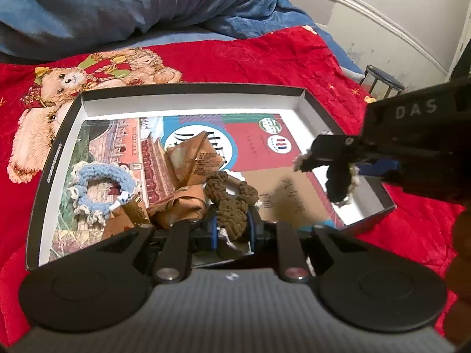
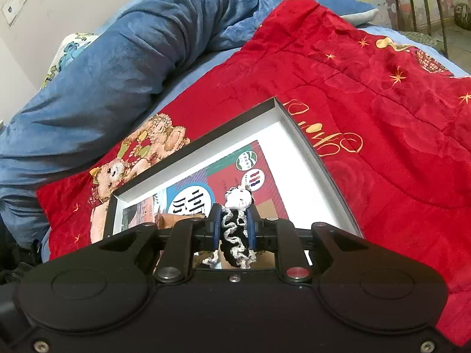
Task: Organize objects
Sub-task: 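Lower both held scrunchies down into the box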
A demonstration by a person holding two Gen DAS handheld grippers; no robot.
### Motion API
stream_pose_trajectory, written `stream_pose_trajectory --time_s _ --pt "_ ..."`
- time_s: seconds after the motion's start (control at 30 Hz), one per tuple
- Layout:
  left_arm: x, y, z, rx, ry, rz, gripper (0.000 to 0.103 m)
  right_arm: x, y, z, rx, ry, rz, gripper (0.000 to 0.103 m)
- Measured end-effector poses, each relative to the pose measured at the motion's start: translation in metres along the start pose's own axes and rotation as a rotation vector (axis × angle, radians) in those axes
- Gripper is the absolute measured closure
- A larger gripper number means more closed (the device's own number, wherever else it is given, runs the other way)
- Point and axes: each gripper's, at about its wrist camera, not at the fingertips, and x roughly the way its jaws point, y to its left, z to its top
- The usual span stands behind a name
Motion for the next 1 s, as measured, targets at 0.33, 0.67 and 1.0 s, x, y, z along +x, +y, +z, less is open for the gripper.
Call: stream_pose_trajectory --time_s 0.33,0.67,1.0 --pt "-0.01 -0.005 0.005 0.016 -0.056 -0.069 0.079 0.002 -0.008 0.009 -0.004 0.019 0.012 0.085" --pt "-0.01 -0.008 0.006 0.021 -0.056 -0.079 0.079 0.018 -0.016 0.008 0.017 0.043 -0.011 0.085" --pt "-0.011 -0.002 0.009 0.013 -0.041 -0.091 0.078 0.02 -0.008 0.004 -0.011 0.05 -0.024 0.084"
